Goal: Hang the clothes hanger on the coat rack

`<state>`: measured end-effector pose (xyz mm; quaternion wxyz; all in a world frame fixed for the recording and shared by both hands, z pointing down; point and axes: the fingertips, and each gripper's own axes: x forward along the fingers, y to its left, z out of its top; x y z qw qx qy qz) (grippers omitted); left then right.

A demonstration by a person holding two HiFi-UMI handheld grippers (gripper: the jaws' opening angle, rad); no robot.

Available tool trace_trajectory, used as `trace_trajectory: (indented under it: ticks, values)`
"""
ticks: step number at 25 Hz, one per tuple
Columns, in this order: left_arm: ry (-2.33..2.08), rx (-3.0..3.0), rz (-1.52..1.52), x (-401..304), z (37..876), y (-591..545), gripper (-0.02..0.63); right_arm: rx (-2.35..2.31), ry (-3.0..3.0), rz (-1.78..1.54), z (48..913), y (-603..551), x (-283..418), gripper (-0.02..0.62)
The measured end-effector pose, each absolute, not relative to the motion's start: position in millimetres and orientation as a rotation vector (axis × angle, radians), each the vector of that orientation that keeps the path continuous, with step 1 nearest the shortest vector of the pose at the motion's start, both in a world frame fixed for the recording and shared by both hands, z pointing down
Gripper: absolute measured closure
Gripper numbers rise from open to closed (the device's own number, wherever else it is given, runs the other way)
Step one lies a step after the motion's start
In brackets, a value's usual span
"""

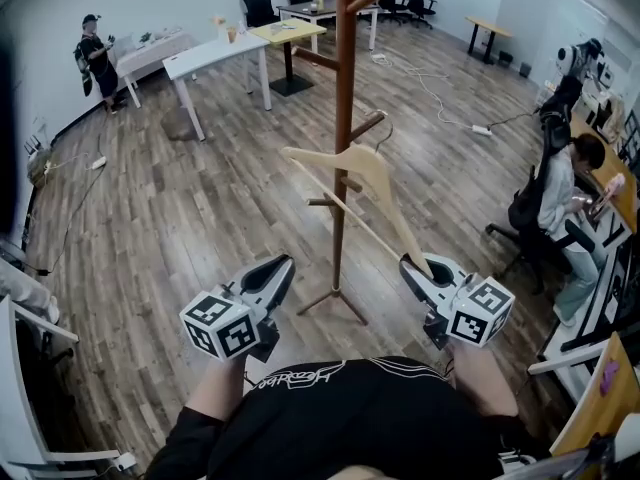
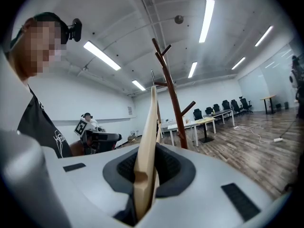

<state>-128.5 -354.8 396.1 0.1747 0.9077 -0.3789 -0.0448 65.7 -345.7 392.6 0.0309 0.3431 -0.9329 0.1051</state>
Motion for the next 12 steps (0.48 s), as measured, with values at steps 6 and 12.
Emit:
trace_trajectory:
  ticks: [6,12]
  values:
    - [-1.068,2.590,-0.146,-149,391,-386,0.574,1.104,-2.900,0.204,361,-378,56,0.532]
    - [-1.053,2.596,-0.139,-153,392,-408,0.574,1.105,-2.907,0.126,340,-407,49,0.532]
